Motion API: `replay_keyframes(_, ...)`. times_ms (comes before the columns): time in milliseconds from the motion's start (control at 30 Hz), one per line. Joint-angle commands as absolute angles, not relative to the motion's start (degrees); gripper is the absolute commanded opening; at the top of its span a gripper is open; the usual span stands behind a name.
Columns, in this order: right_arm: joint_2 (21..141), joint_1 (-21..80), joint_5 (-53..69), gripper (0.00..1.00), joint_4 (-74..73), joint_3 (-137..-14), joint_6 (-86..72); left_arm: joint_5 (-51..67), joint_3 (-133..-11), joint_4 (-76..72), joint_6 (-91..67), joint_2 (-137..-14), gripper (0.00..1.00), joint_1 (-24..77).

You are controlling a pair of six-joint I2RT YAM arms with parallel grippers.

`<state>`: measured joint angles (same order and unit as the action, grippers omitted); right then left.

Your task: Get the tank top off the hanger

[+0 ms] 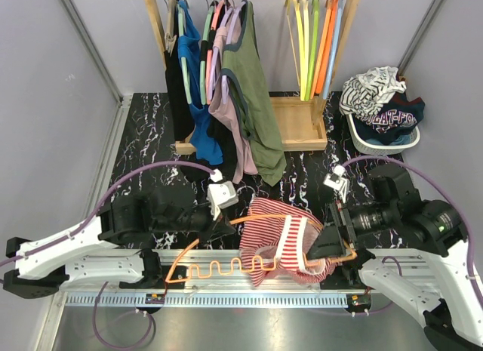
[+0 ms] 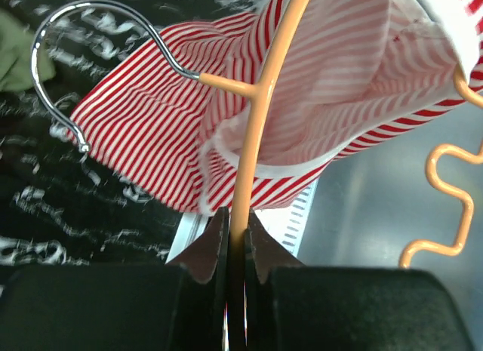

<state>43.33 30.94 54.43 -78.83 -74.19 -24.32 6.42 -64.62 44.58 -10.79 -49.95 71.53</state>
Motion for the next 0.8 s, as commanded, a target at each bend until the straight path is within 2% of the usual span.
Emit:
replay_keyframes(0, 43.4, 30.8, 35.8, 0.99, -74.8, -77.9, -23.7, -4.4, -65.1, 44.6, -17.1, -46.9, 0.00, 70.2)
replay_keyframes(67, 43.1, 30.8, 26.6, 1.00, -74.6, -79.5, -25.6, -10.9, -66.6, 49.4, -19.1, -45.8, 0.00, 70.2)
replay_keyframes(100, 42.8, 30.8, 17.3, 1.00, -74.1, -80.1, -28.1, -13.7, -67.4, 51.4, -21.8, -45.8, 0.00, 70.2)
replay_keyframes(200, 40.8, 30.8, 6.9, 1.00, -69.9, -80.5, -32.1, -24.7, -71.1, 58.8, -28.5, -47.0, 0.00, 70.2)
replay_keyframes(267, 39.3, 30.8, 7.4, 1.00, -66.1, -77.4, -32.7, -28.8, -72.8, 60.5, -31.3, -48.4, 0.00, 70.1)
replay_keyframes(467, 36.9, 30.8, 22.8, 1.00, -44.6, -60.9, -32.2, -31.1, -81.5, 60.2, -33.3, -53.8, 0.00, 70.1)
replay_keyframes(767, 38.5, 31.3, 24.6, 1.00, -25.7, -50.1, -31.5, -30.9, -89.3, 59.8, -31.4, -60.2, 0.00, 70.1)
